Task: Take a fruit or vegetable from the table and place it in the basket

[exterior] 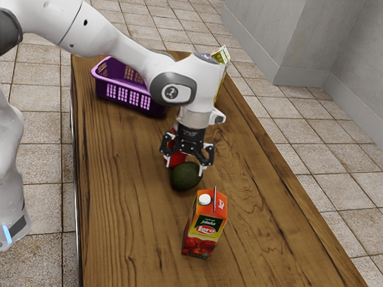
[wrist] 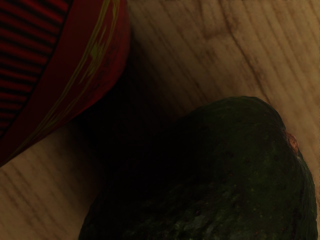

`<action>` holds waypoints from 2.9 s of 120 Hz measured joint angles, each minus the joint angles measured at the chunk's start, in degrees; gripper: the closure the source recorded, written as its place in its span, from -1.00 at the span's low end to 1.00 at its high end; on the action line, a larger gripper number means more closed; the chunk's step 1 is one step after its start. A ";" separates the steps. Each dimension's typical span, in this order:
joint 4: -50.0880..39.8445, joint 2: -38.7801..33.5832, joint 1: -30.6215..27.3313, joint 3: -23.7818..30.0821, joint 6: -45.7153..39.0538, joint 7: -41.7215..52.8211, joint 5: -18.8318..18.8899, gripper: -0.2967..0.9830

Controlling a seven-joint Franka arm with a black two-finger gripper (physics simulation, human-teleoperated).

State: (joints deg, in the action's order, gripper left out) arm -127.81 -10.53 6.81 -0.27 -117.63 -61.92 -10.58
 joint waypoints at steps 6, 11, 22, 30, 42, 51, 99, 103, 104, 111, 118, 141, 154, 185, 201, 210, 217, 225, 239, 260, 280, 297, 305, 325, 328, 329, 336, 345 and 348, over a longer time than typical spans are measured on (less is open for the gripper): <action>0.01 0.21 -0.02 0.00 -0.30 0.02 0.00 -0.53; 0.01 0.39 -0.03 -0.01 -0.56 0.03 -0.10 -0.53; 0.00 0.83 -0.05 0.01 -0.99 0.06 -0.48 -0.54; 0.05 0.97 -0.01 0.01 -1.27 0.08 -0.63 -0.54; 0.07 1.64 0.16 0.01 -1.87 0.10 -0.76 -0.54; 0.03 1.98 0.21 0.01 -2.27 0.12 -0.88 -0.54; -0.01 3.93 0.35 0.01 -3.51 0.17 -2.65 -0.43; -0.01 3.95 0.33 0.01 -3.57 0.17 -2.78 -0.37; -0.01 3.95 0.32 0.01 -3.58 0.17 -2.82 -0.36; 0.00 3.95 0.29 0.01 -3.65 0.11 -3.23 -0.22; 0.00 3.95 0.30 0.01 -3.69 0.02 -3.43 -0.15; 0.72 4.28 1.04 0.00 -3.72 -0.29 -3.22 -0.12; 2.43 5.34 1.04 0.00 -3.72 -0.39 -3.09 -0.12; 9.62 7.21 3.04 0.00 -3.64 -0.52 0.23 -0.08; 13.88 3.51 2.69 0.14 -3.35 -0.47 5.72 -0.07; 15.96 0.55 3.18 0.19 -2.65 -0.48 9.80 -0.09; 16.08 -2.01 0.67 -1.05 -1.29 -0.49 11.69 -0.08; 16.03 -3.84 -6.06 -2.25 0.43 -0.46 12.96 -0.07; 16.07 -5.46 -18.20 -2.67 2.49 -0.37 13.67 -0.07; 15.20 -5.74 -30.77 -2.63 4.04 -0.12 13.14 -0.07; 14.72 -3.74 -39.60 -2.63 4.62 0.42 11.76 -0.07; 18.51 1.27 -41.54 -2.68 4.62 1.14 10.80 -0.05; 19.09 1.73 -41.34 -2.67 4.51 1.51 9.95 -0.26; 19.34 0.48 -40.57 -2.67 4.26 2.40 8.51 -0.42; 19.33 0.20 -40.58 -2.70 4.23 2.58 8.37 -0.44; 19.33 0.14 -40.59 -2.71 4.22 2.63 8.33 -0.44; 19.33 -0.13 -40.70 -2.77 4.16 3.02 8.12 -0.47; 19.33 -0.20 -40.74 -2.85 4.11 3.46 7.93 -0.50; 19.33 -0.19 -40.75 -2.87 4.10 3.60 7.88 -0.51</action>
State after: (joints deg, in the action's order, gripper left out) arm -108.48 -10.72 -33.93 -3.14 -113.53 -58.33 -2.70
